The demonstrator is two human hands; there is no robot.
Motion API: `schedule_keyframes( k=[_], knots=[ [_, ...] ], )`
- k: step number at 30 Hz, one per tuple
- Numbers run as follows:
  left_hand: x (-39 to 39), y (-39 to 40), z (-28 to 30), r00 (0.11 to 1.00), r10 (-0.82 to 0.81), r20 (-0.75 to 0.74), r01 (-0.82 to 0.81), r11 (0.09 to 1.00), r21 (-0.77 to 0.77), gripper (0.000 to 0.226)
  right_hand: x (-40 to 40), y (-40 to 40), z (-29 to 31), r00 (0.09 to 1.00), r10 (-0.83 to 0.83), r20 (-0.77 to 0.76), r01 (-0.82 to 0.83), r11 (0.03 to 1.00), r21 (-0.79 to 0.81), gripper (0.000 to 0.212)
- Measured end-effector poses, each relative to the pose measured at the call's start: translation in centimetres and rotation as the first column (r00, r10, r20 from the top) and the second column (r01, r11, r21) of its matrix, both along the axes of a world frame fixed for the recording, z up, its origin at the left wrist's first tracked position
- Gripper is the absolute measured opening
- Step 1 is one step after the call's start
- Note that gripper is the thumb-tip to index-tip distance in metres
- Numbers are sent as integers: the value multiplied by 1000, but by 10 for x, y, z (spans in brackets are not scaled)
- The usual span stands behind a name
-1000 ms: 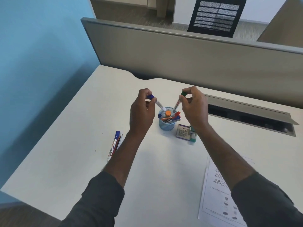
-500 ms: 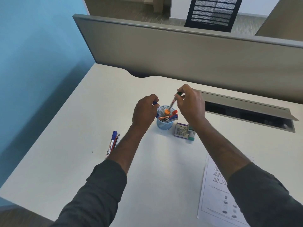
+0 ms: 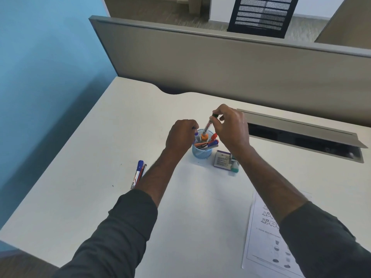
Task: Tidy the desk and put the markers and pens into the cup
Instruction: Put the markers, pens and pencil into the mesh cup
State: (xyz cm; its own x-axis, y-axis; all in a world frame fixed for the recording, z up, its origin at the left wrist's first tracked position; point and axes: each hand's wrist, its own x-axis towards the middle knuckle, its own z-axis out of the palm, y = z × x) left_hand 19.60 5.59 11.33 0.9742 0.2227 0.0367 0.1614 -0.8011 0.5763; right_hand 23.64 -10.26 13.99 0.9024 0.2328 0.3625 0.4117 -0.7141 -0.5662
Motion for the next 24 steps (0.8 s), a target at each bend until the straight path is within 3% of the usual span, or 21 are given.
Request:
schedule_keyframes(
  k=[6,16,24],
  knots=[
    [3,1,2,1000,-11,2,11,999,39,16,1,3,-4,1000,21,-14,-20,999,32,9],
    [6,1,3,1000,-1,10,1,998,61,17,12,15,8,994,113,6,-113,993,-44,10],
    [7,2,-1,999,-37,-18,39,993,111,17,12,14,-13,991,67,-117,-81,990,-118,11]
  ],
)
